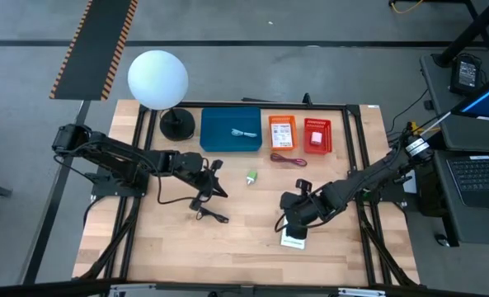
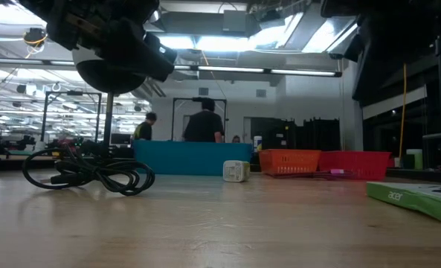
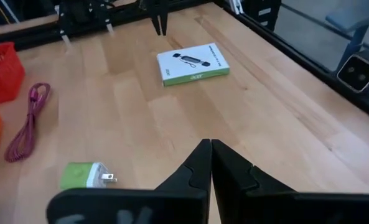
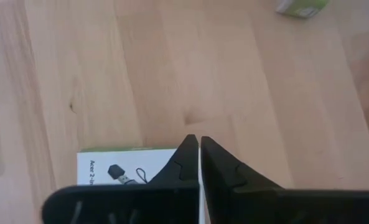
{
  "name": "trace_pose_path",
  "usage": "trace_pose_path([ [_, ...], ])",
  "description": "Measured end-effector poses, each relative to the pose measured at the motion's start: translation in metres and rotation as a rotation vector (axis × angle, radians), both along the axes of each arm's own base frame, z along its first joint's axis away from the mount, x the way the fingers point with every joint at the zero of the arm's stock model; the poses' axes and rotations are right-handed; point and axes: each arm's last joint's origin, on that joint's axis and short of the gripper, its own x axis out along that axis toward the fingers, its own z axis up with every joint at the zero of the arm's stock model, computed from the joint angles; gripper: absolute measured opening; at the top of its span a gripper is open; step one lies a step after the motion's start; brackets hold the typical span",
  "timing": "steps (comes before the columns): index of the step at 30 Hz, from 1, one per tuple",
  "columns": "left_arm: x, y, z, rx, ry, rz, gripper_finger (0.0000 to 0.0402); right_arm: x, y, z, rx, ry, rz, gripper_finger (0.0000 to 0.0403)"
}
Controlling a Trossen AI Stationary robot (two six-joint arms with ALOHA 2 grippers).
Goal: Pick and place items into bin
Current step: Put the black charger cable into the blue bin
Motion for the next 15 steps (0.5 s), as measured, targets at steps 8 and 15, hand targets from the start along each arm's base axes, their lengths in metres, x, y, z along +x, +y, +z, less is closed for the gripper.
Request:
trace_pose_path([
  [8, -0.002, -0.007, -0.003, -0.036, 0.060, 0.005, 0.0002, 0.000, 0.000, 0.000, -0.013, 0.002, 0.024, 0.0004],
  [15, -0.002, -0.031, 0.020, 0.012, 0.274, 0.108, 0.0002, 0.002, -0.003, 0.000, -0.068, -0.013, 0.049, 0.0004],
])
